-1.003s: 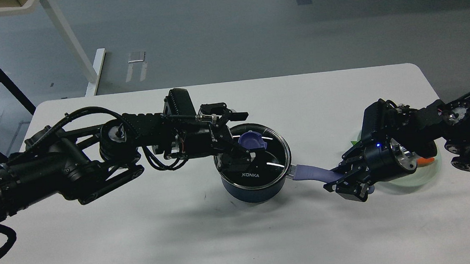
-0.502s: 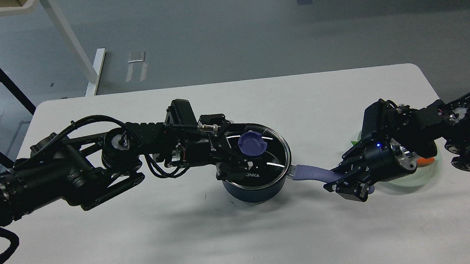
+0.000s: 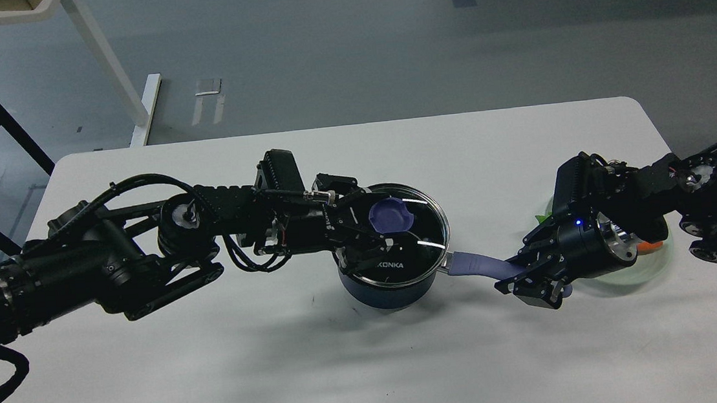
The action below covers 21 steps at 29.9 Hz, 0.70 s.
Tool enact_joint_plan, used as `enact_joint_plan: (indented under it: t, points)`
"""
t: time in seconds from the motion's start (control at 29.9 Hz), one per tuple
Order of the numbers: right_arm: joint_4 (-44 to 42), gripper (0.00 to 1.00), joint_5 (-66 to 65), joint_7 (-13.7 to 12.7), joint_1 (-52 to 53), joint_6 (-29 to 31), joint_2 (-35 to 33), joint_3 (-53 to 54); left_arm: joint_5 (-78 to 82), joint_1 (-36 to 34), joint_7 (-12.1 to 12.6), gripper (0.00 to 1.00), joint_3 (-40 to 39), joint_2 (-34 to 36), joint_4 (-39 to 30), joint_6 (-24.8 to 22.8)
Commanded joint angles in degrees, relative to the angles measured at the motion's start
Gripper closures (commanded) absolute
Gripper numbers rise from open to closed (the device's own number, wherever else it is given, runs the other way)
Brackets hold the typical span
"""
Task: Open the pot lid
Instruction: 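Lift the glass lid off the pot with the left gripper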
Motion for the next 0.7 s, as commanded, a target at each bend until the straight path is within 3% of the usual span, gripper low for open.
enact_joint_plan:
  t: [0.0,0.2,0.37,0.5,0.67]
  points:
    - [0.0,0.69,0.0,0.0,0.0,0.0,0.0,0.0,-0.6,-1.5,0.0,0.65,-0.3,0.9,-2.2,0.1]
    - [0.0,0.69,0.1,0.0,0.0,0.0,-0.1,0.0,-3.1,-6.4,0.0,0.64,-0.3,8.2,-6.1,0.1]
    - [0.0,0.69,0.1,0.0,0.0,-0.1,-0.1,0.0,-3.5,-6.1,0.0,0.63,-0.1,20.4,-12.2,0.3]
    - [0.0,0.69,0.1,0.0,0.0,-0.1,-0.1,0.0,-3.7,-2.0,0.0,0.63,0.3,31.3,-15.2,2.4]
    - [0.0,0.69,0.1,0.0,-0.1,-0.1,0.0,0.0,-5.4,5.9,0.0,0.63,0.7,39.5,-14.9,7.5]
